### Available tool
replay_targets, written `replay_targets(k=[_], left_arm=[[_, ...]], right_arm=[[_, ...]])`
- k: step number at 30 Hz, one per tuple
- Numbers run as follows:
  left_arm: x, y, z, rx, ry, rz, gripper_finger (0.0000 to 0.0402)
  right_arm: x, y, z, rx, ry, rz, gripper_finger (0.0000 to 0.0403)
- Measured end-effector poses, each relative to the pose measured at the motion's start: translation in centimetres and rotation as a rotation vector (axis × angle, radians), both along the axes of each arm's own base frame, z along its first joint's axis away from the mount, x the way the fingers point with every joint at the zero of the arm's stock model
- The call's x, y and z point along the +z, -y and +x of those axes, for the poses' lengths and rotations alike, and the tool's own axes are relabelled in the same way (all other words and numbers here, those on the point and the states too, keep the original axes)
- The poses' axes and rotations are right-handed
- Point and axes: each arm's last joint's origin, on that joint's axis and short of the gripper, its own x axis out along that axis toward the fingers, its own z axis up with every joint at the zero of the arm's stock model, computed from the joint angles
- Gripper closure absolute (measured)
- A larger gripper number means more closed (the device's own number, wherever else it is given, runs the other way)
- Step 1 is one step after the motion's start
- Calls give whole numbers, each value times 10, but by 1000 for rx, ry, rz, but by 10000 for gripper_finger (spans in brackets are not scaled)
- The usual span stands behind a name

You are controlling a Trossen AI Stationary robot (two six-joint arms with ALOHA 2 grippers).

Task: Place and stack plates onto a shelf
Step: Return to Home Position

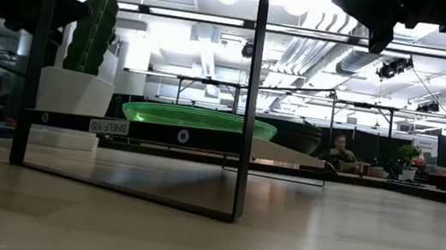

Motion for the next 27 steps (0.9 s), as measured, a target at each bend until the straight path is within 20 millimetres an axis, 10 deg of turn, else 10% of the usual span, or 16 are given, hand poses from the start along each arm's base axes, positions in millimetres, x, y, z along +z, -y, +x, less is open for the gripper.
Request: replay_targets(k=[13,20,27], left_arm=[[-1,0,1,13,-9,-5,401],[-1,0,1,13,-9,-3,401],[-1,-1,1,55,-9,14,401]], right_arm=[[12,4,-13,-16,40,22,268],[26,17,-61,-97,1,14,388],[7,21,-80,-121,-37,23,399]])
